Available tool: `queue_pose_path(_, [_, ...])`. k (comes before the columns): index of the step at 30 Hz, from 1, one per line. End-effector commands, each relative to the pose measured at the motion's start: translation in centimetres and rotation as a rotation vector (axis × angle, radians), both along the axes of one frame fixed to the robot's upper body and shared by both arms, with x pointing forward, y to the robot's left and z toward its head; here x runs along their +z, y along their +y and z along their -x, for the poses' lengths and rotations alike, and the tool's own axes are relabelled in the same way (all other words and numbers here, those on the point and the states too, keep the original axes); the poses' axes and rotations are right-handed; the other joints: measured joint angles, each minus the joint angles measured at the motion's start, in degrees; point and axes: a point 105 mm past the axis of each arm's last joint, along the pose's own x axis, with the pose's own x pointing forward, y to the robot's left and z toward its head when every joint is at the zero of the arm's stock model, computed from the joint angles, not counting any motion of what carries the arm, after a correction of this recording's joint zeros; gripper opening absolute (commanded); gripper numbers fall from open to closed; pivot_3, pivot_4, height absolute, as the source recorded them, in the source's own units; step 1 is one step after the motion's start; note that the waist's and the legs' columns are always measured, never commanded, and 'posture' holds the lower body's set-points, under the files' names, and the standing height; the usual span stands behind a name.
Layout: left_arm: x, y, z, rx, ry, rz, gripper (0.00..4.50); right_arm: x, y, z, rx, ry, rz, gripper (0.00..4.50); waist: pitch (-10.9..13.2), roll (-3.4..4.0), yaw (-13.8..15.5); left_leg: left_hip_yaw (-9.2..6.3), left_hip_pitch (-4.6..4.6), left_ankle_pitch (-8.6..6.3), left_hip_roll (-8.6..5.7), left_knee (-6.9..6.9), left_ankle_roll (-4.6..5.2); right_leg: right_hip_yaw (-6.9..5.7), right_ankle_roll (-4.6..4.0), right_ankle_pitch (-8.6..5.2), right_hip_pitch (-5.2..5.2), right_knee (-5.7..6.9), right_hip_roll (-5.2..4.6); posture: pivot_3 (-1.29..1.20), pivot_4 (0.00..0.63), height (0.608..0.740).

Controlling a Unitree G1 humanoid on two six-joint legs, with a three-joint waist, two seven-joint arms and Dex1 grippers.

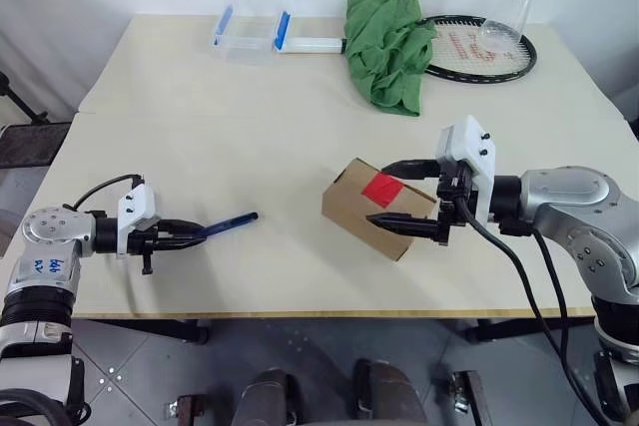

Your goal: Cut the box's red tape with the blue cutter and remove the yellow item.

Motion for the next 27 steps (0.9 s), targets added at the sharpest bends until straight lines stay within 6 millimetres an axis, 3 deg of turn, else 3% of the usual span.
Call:
queue_pose_path(1, [-1.6,-0.5,1.9,-0.082,0.089,-0.05,0.92,1.1,1.3,0.7,0.058,-0.059,-0.009,4.5,0.0,0.01,-0.11,0.0,0.0,0.0,0.02,-0.01,0.0,0.0,0.0,0.0,0.0,0.0,0.0,0.0,0.15,0.74])
queue_pose_path(6, [-1.0,-1.1,2.3,-0.108,0.064,-0.061,0.29,1.4,2.3,1.1,0.098,-0.061,-0.025,4.5,-0.01,0.02,0.0,0.0,0.0,0.0,0.13,-0.01,0.0,0.01,0.0,0.0,-0.01,0.0,-0.01,0.0,0.15,0.74])
queue_pose_path(16, [-1.1,-3.0,4.1,-0.178,0.086,-0.061,0.29,0.9,4.1,1.6,0.176,-0.046,-0.014,4.5,-0.01,0.02,0.02,-0.02,-0.01,-0.01,0.13,-0.01,0.01,0.02,0.0,0.0,0.0,0.0,-0.04,0.0,0.15,0.74])
queue_pose_path(22, [-1.7,-2.3,2.8,-0.099,0.097,-0.086,0.29,0.3,5.2,1.6,0.208,-0.033,-0.016,4.5,-0.01,0.02,0.34,-0.03,-0.01,0.0,0.09,0.01,0.01,0.02,0.0,0.0,0.01,0.0,-0.04,0.0,0.15,0.74])
queue_pose_path(27, [-1.5,-2.2,2.4,-0.075,0.112,-0.074,1.45,0.3,5.2,1.5,0.21,-0.034,-0.016,4.5,-0.04,0.07,0.39,-0.04,0.01,0.03,0.08,0.04,0.05,0.03,0.0,0.0,0.08,0.0,-0.06,0.0,0.15,0.74])
